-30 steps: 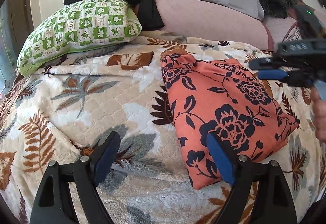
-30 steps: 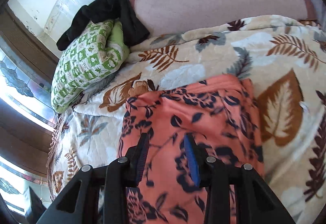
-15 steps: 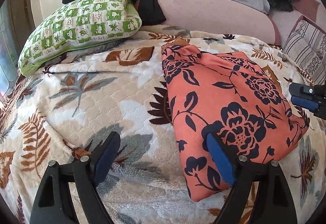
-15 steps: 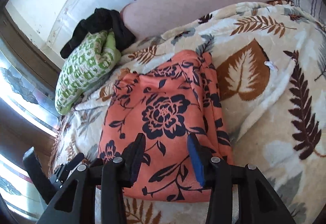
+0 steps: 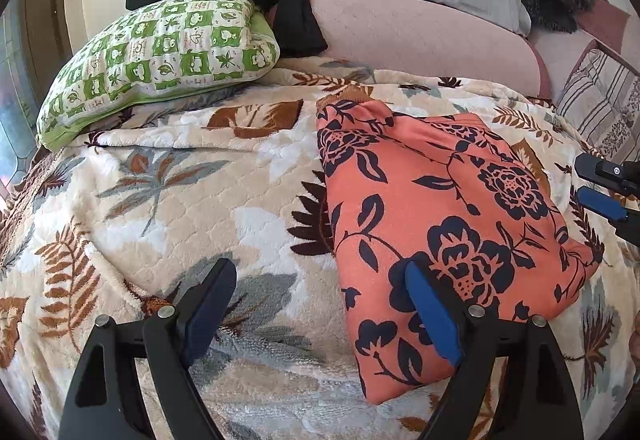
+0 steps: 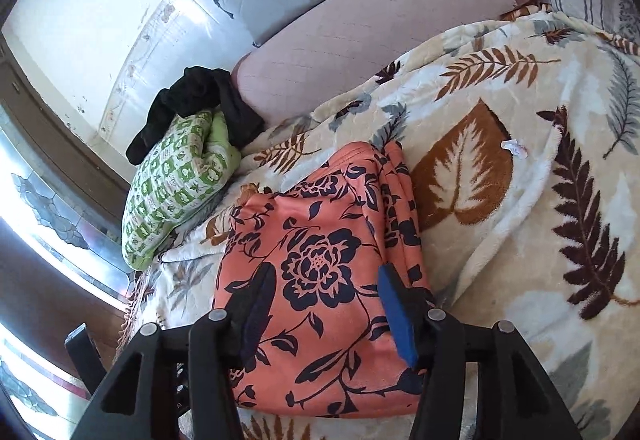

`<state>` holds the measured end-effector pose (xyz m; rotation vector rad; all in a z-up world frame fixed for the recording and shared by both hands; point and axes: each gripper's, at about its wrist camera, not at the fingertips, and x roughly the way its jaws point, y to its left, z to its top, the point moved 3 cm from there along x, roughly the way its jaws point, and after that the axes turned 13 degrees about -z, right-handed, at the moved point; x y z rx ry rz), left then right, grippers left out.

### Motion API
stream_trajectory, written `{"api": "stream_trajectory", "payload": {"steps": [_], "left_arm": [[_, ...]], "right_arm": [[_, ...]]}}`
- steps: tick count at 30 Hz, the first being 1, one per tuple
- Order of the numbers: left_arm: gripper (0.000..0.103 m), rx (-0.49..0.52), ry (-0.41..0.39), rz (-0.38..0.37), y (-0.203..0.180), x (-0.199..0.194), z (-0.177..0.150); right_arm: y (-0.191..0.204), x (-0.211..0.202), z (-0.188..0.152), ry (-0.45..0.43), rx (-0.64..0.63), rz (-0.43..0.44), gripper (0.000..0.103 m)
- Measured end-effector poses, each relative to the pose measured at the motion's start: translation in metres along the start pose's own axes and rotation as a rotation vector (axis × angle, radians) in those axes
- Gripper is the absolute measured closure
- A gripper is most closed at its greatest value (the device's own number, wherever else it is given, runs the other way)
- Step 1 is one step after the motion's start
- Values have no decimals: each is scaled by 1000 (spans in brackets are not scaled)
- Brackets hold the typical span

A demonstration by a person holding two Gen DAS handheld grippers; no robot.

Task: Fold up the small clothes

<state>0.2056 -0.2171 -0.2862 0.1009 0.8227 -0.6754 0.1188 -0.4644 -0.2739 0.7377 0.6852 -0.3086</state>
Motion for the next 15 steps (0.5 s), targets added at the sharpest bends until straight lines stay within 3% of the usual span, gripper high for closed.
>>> {"api": "stream_trajectory", "payload": {"steps": [8,10,15], "left_arm": [[12,-16,-64,-7,2,-11,11],[12,-20,-86,5,4,-15,14],[11,-20,-111,44,10,-20,19]], "right_arm": [[23,-10,-6,-49,-101,-68,41],[28,-13,-9,-70,-130,-83,35],[40,-16,-14,-100,-178,-116,34]]}}
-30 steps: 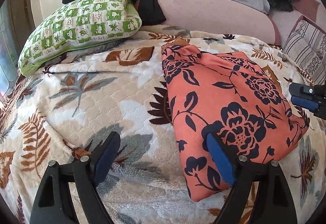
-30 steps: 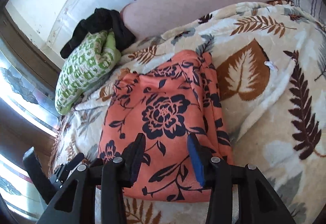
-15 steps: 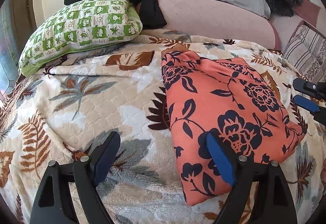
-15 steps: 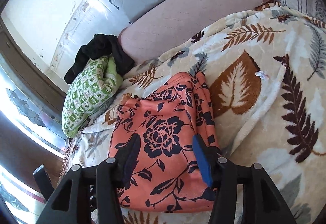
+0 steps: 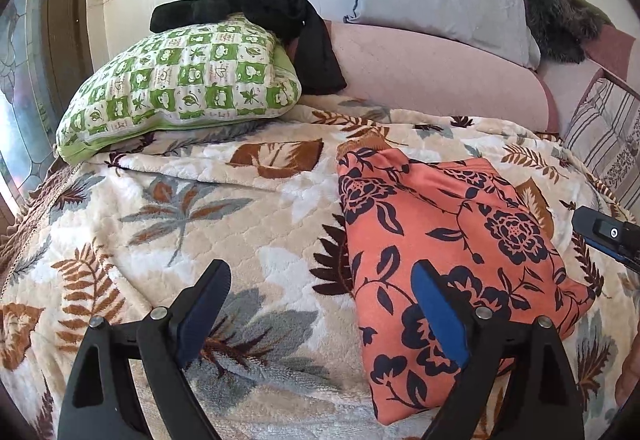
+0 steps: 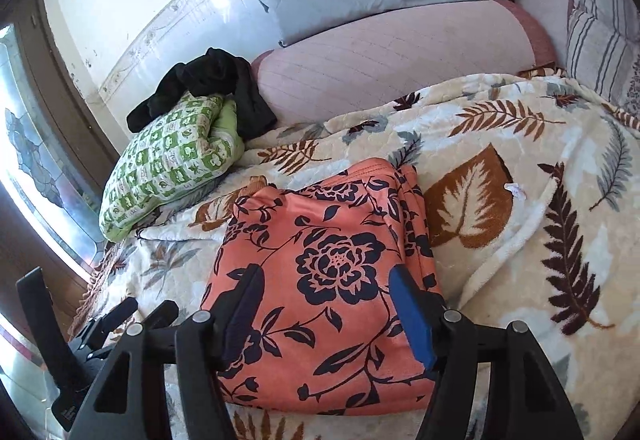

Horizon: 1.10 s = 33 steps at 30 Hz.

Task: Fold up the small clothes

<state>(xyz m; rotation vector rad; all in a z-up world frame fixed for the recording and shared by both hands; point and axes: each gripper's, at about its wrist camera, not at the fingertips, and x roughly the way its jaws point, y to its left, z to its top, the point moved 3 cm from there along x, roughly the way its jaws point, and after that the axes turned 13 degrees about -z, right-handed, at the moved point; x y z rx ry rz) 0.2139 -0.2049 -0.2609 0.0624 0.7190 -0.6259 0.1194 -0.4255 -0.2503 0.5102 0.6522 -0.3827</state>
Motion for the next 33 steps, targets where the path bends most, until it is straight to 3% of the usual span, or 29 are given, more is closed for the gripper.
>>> {"api": "stream_trajectory", "payload": {"steps": [11,33], "left_arm": [[11,-41,0,39,13,0,4],[11,-20,18,35,10,2,3]], "right_arm": [[6,5,-5,7,-23,-26,33],[-6,5,-1,-1,30,-33,33]]}}
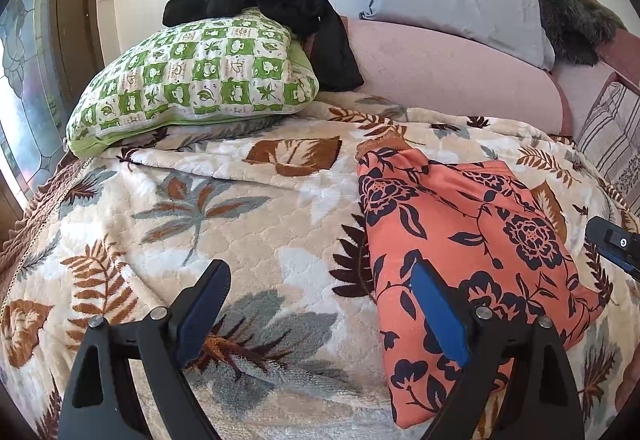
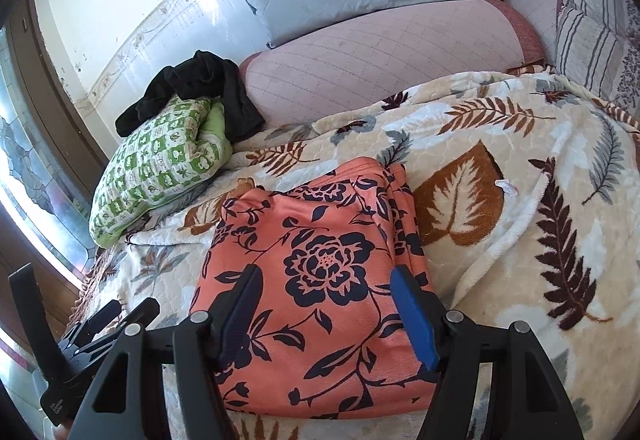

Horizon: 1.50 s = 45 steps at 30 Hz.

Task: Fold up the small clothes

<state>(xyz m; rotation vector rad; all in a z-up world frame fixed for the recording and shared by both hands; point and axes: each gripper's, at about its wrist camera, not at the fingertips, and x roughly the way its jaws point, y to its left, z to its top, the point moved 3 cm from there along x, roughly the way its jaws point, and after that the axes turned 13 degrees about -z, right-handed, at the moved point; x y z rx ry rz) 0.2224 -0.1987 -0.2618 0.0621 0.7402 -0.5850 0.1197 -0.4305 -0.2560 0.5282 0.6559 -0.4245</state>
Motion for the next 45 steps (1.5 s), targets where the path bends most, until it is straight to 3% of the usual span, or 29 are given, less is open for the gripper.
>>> {"api": "stream_trajectory", "payload": {"steps": [45], "left_arm": [[11,37,33,-5,-6,6,-5]], "right_arm": [[0,2,-1,-4,-3,17,33]]}}
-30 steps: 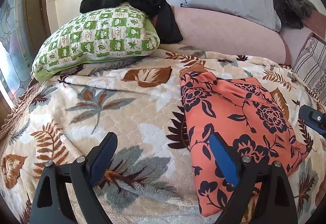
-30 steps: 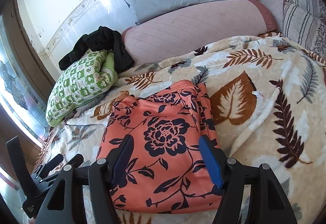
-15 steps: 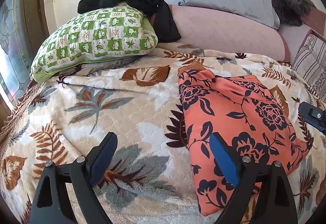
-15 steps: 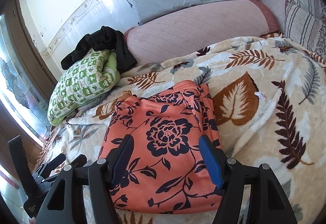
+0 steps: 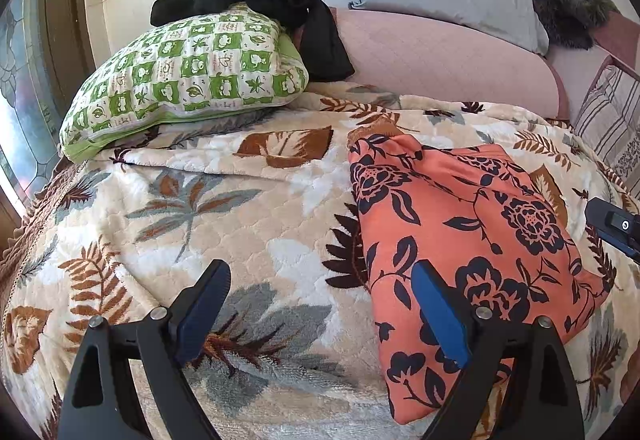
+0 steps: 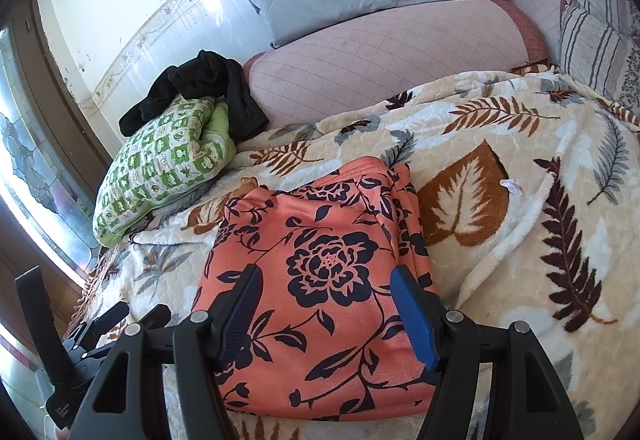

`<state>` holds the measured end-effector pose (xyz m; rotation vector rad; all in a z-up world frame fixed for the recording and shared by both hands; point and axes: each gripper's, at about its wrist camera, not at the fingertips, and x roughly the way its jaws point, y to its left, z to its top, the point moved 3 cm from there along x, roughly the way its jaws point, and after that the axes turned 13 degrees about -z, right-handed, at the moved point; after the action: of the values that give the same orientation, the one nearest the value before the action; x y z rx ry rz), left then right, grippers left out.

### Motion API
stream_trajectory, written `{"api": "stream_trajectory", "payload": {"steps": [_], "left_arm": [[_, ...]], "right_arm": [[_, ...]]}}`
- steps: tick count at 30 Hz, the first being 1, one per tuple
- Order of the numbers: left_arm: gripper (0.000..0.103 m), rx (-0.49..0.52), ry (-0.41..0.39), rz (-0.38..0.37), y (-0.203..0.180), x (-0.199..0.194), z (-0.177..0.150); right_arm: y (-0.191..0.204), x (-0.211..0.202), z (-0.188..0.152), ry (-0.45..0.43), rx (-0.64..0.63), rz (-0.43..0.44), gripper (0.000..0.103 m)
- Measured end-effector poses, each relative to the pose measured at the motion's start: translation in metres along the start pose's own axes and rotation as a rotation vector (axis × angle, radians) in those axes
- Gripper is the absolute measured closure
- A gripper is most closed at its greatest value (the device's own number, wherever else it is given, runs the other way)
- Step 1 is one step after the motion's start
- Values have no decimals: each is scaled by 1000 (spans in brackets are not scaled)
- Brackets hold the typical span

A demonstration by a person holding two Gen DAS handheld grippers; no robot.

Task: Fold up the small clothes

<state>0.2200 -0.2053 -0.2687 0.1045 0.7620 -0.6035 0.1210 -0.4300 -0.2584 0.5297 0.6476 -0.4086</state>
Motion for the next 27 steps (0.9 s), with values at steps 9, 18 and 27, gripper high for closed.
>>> {"api": "stream_trajectory", "payload": {"steps": [9,18,27], "left_arm": [[11,5,0,-1,-1,0,0],[11,13,0,-3,-2,0,0],[11,19,7,-3,-3,1,-1]], "right_arm": [[0,0,0,-3,2,-2,33],[0,-3,1,-18,0,6,33],[12,-7,-2,6,-19,117,63]]}}
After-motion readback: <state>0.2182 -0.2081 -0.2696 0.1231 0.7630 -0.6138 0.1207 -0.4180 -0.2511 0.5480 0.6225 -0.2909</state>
